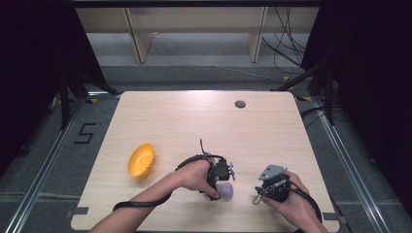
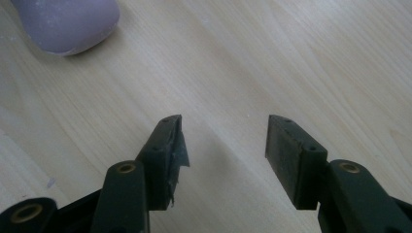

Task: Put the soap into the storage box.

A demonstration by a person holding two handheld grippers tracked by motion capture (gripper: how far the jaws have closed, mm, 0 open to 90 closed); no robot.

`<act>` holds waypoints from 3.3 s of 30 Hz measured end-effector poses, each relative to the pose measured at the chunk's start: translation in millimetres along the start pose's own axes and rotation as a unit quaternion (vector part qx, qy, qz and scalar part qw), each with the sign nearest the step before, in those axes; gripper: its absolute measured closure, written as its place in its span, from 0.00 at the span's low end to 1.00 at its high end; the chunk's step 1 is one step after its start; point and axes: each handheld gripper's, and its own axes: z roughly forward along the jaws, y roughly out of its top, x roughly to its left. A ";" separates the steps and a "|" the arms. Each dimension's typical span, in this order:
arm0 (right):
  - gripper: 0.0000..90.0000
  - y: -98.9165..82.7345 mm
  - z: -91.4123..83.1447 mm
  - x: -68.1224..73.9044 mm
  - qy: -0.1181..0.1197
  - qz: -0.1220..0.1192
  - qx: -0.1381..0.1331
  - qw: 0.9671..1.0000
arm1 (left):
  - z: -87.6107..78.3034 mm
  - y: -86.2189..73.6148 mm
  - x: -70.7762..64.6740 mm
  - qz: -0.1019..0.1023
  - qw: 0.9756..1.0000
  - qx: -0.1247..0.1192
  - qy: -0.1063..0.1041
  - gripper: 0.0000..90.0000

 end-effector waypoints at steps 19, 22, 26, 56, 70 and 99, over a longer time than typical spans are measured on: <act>0.54 -0.2 0.6 -0.1 0.001 -0.002 0.000 1.000 | 16.9 7.4 1.3 -0.005 0.999 0.033 -0.005 0.45; 0.53 -0.5 0.9 1.3 0.001 0.003 0.002 1.000 | 18.1 7.7 2.1 -0.004 0.999 0.039 -0.003 0.46; 0.53 -0.3 1.0 0.0 0.001 -0.003 0.002 1.000 | 18.5 8.1 2.2 -0.003 0.999 0.037 0.002 0.48; 0.52 -0.7 1.0 -0.5 0.002 -0.004 0.000 1.000 | 2.9 2.0 -6.1 -0.176 0.983 -0.023 0.039 0.54; 0.52 -0.9 0.4 0.2 0.005 0.007 0.002 1.000 | -3.9 -6.2 -4.2 -0.202 0.978 -0.032 0.044 0.54; 0.52 -0.8 0.6 0.2 0.004 0.007 0.001 1.000 | -20.8 -30.8 2.1 -0.254 0.964 -0.058 0.059 0.54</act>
